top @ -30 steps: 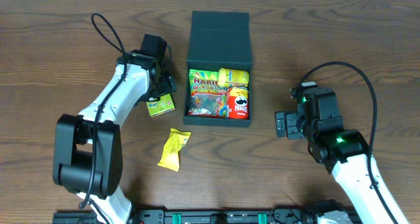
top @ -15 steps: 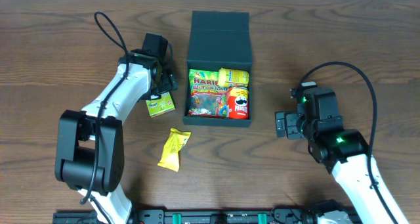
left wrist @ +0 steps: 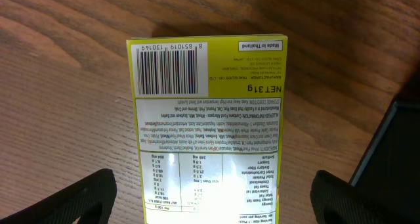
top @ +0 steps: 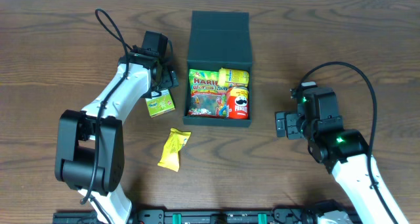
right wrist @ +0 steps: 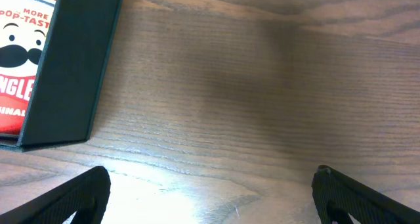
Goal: Pack container
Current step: 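Close the left gripper on the top of the snack box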
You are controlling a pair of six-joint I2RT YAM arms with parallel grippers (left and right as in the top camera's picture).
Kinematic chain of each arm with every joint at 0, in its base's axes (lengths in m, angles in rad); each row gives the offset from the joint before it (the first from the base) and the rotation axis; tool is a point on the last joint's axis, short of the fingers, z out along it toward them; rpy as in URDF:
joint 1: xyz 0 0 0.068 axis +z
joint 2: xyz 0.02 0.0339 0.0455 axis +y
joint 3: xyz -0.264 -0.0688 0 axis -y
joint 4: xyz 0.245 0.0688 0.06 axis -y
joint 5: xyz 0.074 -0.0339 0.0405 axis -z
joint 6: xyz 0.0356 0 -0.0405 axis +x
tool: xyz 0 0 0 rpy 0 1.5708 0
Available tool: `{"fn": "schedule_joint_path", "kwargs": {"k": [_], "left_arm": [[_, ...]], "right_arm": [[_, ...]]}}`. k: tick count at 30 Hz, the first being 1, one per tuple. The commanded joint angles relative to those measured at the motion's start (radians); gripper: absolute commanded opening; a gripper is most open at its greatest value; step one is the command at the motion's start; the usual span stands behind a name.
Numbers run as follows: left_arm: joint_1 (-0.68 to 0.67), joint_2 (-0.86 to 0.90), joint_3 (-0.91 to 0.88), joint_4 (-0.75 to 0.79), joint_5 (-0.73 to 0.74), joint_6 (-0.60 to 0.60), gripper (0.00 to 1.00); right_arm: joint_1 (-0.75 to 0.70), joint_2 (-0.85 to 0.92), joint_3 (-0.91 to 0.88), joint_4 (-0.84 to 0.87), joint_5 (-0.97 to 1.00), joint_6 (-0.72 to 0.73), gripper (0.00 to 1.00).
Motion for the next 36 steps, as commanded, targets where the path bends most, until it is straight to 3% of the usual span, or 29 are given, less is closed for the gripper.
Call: {"fn": "schedule_joint_path", "kwargs": {"k": [1, 19, 36], "left_arm": [[0.005, 0.018, -0.006, 0.005, -0.026, 0.010, 0.95], [0.036, 0.019, -0.094, 0.098, 0.058, 0.042, 0.95], [0.036, 0.069, -0.094, 0.113, 0.031, 0.055, 0.95]], "right_arm": [[-0.005, 0.000, -0.004, 0.001, 0.010, -0.011, 0.99], [-0.005, 0.000, -0.004, 0.001, 0.010, -0.011, 0.99], [-0.005, 0.000, -0.004, 0.001, 0.010, -0.011, 0.99]]}}
